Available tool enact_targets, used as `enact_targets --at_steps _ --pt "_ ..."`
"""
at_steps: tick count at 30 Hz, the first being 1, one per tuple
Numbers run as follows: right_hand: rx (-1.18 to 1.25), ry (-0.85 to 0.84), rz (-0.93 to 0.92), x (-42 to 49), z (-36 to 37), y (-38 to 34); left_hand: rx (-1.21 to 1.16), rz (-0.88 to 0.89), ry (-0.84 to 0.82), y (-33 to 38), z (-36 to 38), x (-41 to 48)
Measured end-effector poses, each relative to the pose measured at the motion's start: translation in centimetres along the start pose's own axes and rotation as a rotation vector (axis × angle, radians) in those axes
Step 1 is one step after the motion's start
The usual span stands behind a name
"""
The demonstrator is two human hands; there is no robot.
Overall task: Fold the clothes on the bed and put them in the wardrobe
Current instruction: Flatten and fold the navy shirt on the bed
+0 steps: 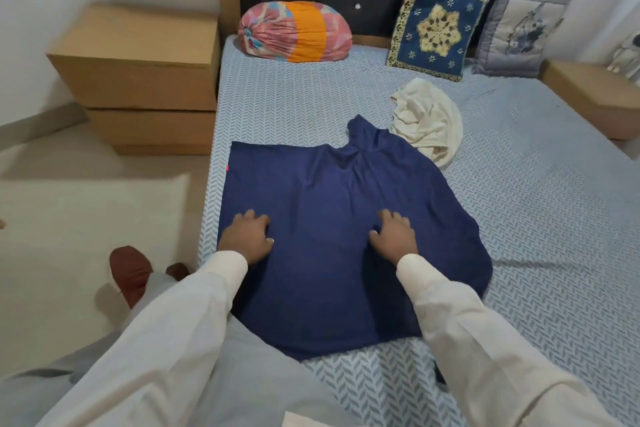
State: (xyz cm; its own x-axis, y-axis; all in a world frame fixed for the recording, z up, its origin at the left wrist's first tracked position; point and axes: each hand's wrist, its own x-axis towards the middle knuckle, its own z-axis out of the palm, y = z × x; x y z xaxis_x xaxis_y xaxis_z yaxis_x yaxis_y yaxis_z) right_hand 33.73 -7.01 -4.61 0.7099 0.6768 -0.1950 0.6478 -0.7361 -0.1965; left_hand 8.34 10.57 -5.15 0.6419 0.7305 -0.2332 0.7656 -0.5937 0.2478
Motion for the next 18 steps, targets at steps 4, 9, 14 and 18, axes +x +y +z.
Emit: enact_targets --at_steps 4,9,14,18 --pt "0.048 -0.054 -0.161 5.3 0.4 -5.1 0.036 0.019 0.015 -1.4 -1.2 5.0" --pt "0.115 0.011 -0.156 14.3 0.9 -7.5 0.065 0.045 0.029 -3.3 -3.3 12.8" --pt "0.070 0.140 -0.104 21.3 -1.2 -6.1 0.049 -0.004 0.040 -5.4 -5.5 19.5" --pt "-0.009 0.049 -0.120 26.2 -3.1 -6.3 0.106 -0.054 0.088 -7.6 -6.6 22.9"
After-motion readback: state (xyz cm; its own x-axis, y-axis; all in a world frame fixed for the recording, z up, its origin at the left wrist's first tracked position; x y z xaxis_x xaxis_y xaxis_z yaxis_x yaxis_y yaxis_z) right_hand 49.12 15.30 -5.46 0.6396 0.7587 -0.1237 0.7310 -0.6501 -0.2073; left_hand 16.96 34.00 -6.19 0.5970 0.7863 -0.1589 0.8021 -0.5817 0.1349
